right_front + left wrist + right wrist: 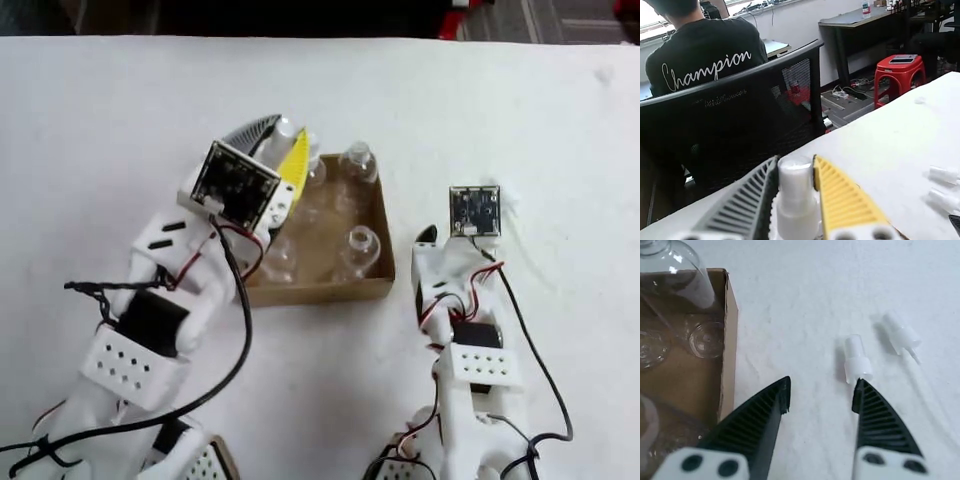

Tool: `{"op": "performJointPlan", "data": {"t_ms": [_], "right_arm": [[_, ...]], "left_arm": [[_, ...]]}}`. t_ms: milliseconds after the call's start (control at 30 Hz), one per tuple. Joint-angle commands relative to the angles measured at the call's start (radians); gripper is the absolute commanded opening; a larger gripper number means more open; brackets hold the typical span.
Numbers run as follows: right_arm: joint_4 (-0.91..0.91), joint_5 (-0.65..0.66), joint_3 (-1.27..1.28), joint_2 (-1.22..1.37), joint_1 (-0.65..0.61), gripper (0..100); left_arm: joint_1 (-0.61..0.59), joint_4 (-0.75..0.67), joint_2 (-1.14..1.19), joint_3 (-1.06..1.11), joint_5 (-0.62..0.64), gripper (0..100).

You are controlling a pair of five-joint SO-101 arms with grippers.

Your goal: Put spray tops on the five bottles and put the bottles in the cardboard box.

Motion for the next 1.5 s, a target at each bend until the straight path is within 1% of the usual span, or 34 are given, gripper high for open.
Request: {"op": "performJointPlan", "data": {"t_ms": [0,167,333,500,567,667,833,1133,1267,1467], "right_arm": [[-0.021,0.012,-0.011,0.001,-0.002,18.3],[-0.021,0.012,-0.011,0.001,-0.004,18.3],[-0.022,0.012,-0.011,0.001,-0.004,18.3],[-0.022,0.012,-0.011,-0.001,-0.004,18.3],[-0.022,0.012,-0.011,-0.001,-0.004,18.3],[-0.022,0.012,-0.011,-0.001,-0.004,18.3],[-0.022,0.012,-0.011,-0.001,-0.004,18.3],[-0.021,0.012,-0.011,0.001,-0.004,18.3],[-0.021,0.012,-0.011,0.001,-0.004,18.3],[-0.022,0.012,-0.011,-0.001,-0.004,18.3]], "left_arm": [[0.002,-0.068,-0.027,0.014,0.018,2],[0.001,-0.071,-0.035,-0.034,0.015,2],[0.005,-0.057,-0.056,-0.115,-0.052,2],[0.01,0.1,-0.062,-0.15,-0.051,2],[0.01,0.121,-0.062,-0.152,-0.051,2],[0.013,0.127,-0.062,-0.147,-0.048,2],[0.039,0.132,-0.056,-0.141,0.021,2],[0.033,0.123,-0.061,-0.15,0.014,2],[0.019,0.124,-0.061,-0.221,-0.058,2],[0.025,0.15,-0.058,-0.238,-0.049,2]]}}
